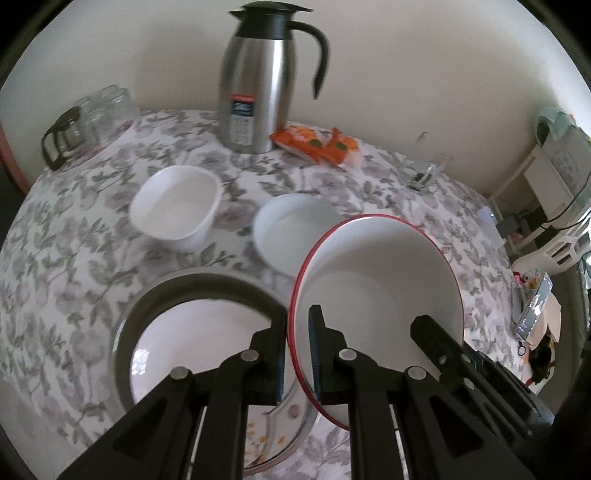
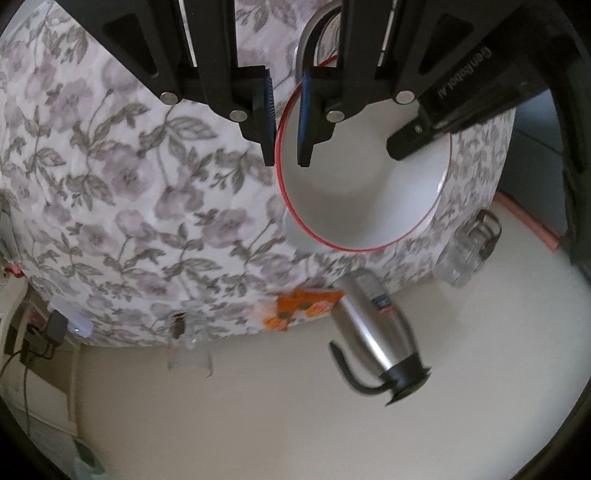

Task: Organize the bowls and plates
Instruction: 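Lift the red-rimmed bowl with both grippers and carry it over the steel basin, then lower the red-rimmed bowl into the basin onto the stacked plates, then open both grippers and withdraw from the red-rimmed bowl, then reach both grippers to the white MAX bowl rim and grasp it, then lift the white MAX bowl with both grippers and carry it over the basin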

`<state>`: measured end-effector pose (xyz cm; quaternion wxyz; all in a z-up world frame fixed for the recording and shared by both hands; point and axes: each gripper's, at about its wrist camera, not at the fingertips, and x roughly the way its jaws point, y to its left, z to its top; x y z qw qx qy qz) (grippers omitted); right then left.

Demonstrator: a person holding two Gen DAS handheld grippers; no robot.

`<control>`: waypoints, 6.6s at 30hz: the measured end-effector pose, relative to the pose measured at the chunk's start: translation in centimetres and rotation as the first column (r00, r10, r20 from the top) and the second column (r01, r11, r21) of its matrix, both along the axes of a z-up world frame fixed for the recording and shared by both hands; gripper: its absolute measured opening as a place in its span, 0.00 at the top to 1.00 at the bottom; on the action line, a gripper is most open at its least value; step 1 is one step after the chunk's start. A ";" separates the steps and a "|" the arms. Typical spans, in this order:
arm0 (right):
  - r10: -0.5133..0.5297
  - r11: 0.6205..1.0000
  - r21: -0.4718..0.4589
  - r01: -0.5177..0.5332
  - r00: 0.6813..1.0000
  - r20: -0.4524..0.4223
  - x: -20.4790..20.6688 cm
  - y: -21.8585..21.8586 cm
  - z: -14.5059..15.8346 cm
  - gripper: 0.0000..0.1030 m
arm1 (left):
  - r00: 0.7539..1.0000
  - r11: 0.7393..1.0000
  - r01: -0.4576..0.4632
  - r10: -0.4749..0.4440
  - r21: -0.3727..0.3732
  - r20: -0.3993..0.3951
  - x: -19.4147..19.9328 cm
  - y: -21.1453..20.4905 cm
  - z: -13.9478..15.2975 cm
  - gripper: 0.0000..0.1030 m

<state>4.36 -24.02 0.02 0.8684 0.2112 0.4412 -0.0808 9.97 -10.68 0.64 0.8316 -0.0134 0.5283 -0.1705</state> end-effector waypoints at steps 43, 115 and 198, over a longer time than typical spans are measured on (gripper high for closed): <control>0.216 0.976 0.018 -0.218 0.953 -0.214 2.1 9.1 -8.0 0.88 | 0.927 0.978 -0.189 0.208 0.091 -0.312 0.8 9.5 -8.8 0.89; -0.046 0.997 0.060 0.049 0.998 -0.039 1.8 2.1 -4.2 0.00 | 0.864 0.868 -0.496 0.494 0.001 -0.095 2.7 15.5 -3.7 0.09; 0.359 0.931 0.176 -0.320 0.888 -0.286 24.8 9.8 -10.2 0.82 | 0.946 0.945 -0.285 0.250 -0.159 -0.207 21.2 14.6 -10.7 0.82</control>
